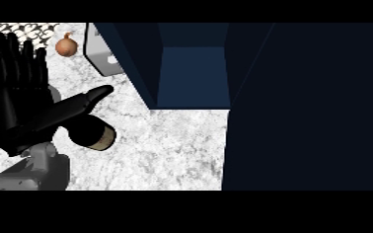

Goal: Pick up the wine, place it into the cabinet and close the cabinet

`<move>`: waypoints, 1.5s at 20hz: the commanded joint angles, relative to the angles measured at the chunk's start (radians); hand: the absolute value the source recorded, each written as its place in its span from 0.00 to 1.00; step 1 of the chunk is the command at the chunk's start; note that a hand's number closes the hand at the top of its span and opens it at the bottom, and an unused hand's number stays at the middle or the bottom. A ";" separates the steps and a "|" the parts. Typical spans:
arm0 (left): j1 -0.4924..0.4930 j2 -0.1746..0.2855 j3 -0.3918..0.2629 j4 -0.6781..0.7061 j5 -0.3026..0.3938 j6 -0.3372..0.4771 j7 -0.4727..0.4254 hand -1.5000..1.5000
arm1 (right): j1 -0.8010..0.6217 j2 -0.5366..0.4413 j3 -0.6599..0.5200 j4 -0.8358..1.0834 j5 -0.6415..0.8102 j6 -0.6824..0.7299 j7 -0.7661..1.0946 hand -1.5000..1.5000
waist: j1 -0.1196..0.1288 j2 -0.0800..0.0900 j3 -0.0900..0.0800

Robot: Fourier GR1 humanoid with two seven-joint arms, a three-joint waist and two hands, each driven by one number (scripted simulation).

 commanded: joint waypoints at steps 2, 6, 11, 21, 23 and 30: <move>0.070 -0.024 -0.059 -0.032 -0.043 0.054 -0.004 0.00 | -0.004 -0.004 -0.044 0.016 -0.038 0.030 -0.024 0.00 | 0.000 0.000 0.000; 0.119 -0.002 -0.014 -0.097 -0.029 0.030 0.022 0.00 | 0.004 0.021 0.008 -0.069 -0.002 -0.006 0.049 0.00 | 0.001 -0.001 0.000; 0.214 -0.024 -0.002 -0.057 -0.002 0.009 -0.091 0.00 | 0.012 0.005 -0.040 -0.013 -0.035 0.038 0.000 0.00 | 0.000 0.000 0.000; 0.285 0.001 0.078 -0.025 0.076 -0.041 -0.104 0.00 | -0.019 0.030 -0.025 0.005 -0.010 0.030 0.005 0.00 | 0.001 0.000 0.000; 0.309 0.019 0.115 0.001 0.125 -0.078 -0.154 0.00 | -0.012 0.069 0.053 0.001 0.081 0.006 -0.015 0.00 | 0.002 0.000 0.000; 0.356 0.004 0.152 0.125 0.203 -0.151 -0.299 0.00 | 0.058 0.034 0.012 -0.065 0.000 0.056 0.017 0.00 | -0.001 0.000 0.000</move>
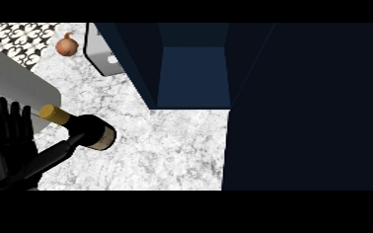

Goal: Pick up the wine, place it into the cabinet and close the cabinet

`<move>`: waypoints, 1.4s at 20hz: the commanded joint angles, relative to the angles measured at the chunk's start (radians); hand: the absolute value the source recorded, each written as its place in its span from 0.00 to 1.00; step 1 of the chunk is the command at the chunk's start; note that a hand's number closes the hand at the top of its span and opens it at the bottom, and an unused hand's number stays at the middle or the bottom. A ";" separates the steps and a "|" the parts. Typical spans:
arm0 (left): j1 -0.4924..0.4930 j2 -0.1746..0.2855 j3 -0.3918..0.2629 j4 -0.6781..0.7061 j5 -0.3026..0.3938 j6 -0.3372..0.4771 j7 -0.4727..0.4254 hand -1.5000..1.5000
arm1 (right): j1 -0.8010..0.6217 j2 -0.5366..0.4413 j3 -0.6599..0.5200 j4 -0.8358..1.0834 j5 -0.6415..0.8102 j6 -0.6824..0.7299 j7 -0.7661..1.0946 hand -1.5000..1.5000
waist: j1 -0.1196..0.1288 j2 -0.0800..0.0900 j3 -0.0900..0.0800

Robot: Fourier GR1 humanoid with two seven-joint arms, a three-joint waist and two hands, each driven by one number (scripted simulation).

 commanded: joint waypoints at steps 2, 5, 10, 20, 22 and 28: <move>0.049 0.004 0.039 0.091 0.065 -0.076 -0.087 0.00 | 0.027 0.015 -0.025 0.049 -0.002 0.018 -0.072 0.00 | 0.001 0.000 0.000; 0.059 0.037 0.099 0.147 0.119 -0.121 -0.150 0.00 | -0.023 -0.020 -0.066 0.038 -0.055 0.020 -0.002 0.00 | 0.003 0.001 0.000; 0.031 0.017 0.057 0.180 0.059 -0.081 -0.129 0.00 | 0.078 0.010 0.013 -0.058 -0.024 0.034 -0.001 0.00 | -0.002 0.000 0.000; -0.097 0.030 0.130 0.532 0.113 -0.157 -0.344 0.00 | 0.063 0.016 0.023 -0.074 -0.004 0.017 0.023 0.00 | -0.006 0.000 0.000; 0.023 0.008 0.115 0.495 0.126 -0.212 -0.378 0.00 | -0.022 0.020 0.013 0.032 0.020 0.011 -0.011 0.00 | 0.001 0.000 0.000; -0.096 0.007 0.107 0.630 0.124 -0.183 -0.406 0.00 | -0.039 0.040 0.041 0.001 0.057 -0.027 0.015 0.00 | -0.001 0.001 0.000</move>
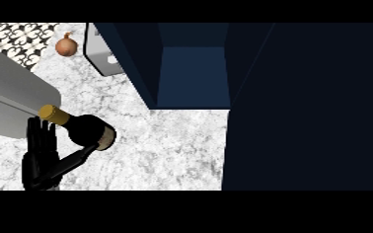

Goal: Pick up the wine, place it into the cabinet and close the cabinet

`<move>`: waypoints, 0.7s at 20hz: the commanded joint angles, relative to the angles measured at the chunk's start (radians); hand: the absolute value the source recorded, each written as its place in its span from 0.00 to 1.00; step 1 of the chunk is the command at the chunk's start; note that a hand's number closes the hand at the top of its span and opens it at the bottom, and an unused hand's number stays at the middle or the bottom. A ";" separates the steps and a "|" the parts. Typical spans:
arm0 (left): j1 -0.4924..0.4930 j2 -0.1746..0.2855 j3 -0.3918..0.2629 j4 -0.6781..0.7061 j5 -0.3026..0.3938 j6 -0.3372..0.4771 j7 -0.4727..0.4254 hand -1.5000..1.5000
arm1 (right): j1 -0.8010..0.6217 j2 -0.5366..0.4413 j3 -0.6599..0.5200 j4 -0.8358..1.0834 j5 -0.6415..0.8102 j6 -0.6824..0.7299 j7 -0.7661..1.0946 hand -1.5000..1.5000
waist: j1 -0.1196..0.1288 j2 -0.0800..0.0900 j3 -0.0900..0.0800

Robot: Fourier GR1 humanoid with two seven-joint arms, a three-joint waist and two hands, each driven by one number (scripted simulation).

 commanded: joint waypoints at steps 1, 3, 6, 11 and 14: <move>-0.022 0.012 0.007 0.080 0.021 -0.027 -0.039 0.00 | -0.089 -0.013 -0.036 0.016 -0.025 -0.028 0.061 0.00 | 0.002 0.000 0.000; -0.018 0.014 -0.010 0.084 0.015 -0.035 -0.025 0.00 | -0.082 -0.004 0.007 0.000 0.006 -0.030 0.066 0.00 | 0.002 0.000 0.000; -0.056 0.026 0.028 0.250 0.025 -0.074 -0.164 0.00 | 0.035 -0.018 -0.055 -0.024 -0.059 0.024 -0.012 0.00 | -0.003 0.000 0.000; -0.176 0.045 0.036 0.414 0.036 -0.051 -0.198 0.00 | -0.035 0.001 0.011 0.012 0.039 -0.008 0.023 0.00 | -0.001 0.001 0.000; -0.126 0.043 0.027 0.354 0.065 -0.072 -0.178 0.00 | -0.015 -0.030 -0.081 -0.044 -0.071 0.013 0.039 0.00 | 0.000 0.000 0.000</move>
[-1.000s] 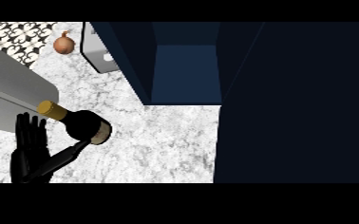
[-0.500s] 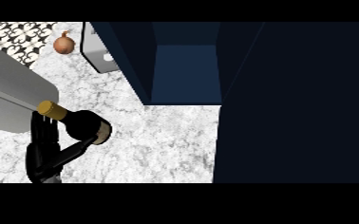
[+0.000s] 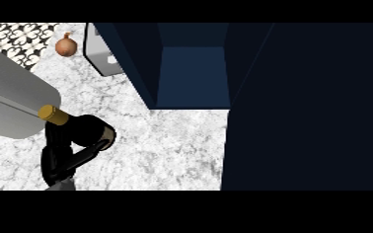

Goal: Pick up the wine, place it into the cabinet and close the cabinet

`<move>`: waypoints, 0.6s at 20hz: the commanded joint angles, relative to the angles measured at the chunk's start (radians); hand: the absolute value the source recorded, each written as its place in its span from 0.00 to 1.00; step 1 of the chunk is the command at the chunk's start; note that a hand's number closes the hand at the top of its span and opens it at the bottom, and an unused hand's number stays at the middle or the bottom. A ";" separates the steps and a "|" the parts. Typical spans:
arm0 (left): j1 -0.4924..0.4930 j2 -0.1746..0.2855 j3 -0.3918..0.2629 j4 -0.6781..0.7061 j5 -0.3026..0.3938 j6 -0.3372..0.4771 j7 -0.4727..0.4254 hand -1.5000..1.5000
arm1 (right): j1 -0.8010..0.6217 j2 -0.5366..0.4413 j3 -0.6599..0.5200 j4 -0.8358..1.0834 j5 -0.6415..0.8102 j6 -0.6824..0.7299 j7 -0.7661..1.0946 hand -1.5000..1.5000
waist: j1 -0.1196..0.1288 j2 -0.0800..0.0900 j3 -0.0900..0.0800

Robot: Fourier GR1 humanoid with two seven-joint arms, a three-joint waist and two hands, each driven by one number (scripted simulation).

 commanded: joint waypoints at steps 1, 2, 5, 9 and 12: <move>-0.051 0.032 0.018 0.074 0.027 -0.014 -0.032 0.00 | 0.101 0.012 -0.005 0.004 -0.007 0.051 -0.108 0.00 | -0.002 0.000 0.000; -0.074 0.011 0.038 0.183 0.035 -0.031 -0.123 0.00 | -0.008 -0.022 -0.041 0.009 -0.040 0.026 -0.006 0.00 | -0.001 0.001 0.000; -0.102 0.025 0.055 0.192 0.087 -0.079 -0.090 0.00 | 0.042 0.021 0.036 -0.007 0.033 0.014 -0.043 0.00 | -0.002 0.000 0.000; -0.102 0.037 0.053 0.238 0.114 -0.172 -0.144 0.00 | 0.020 0.013 0.022 -0.031 0.034 0.001 -0.009 0.00 | -0.001 0.000 0.000; -0.138 0.025 0.047 0.360 0.100 -0.168 -0.238 0.00 | 0.000 0.015 0.016 0.083 0.036 0.029 -0.086 0.00 | -0.001 0.001 0.000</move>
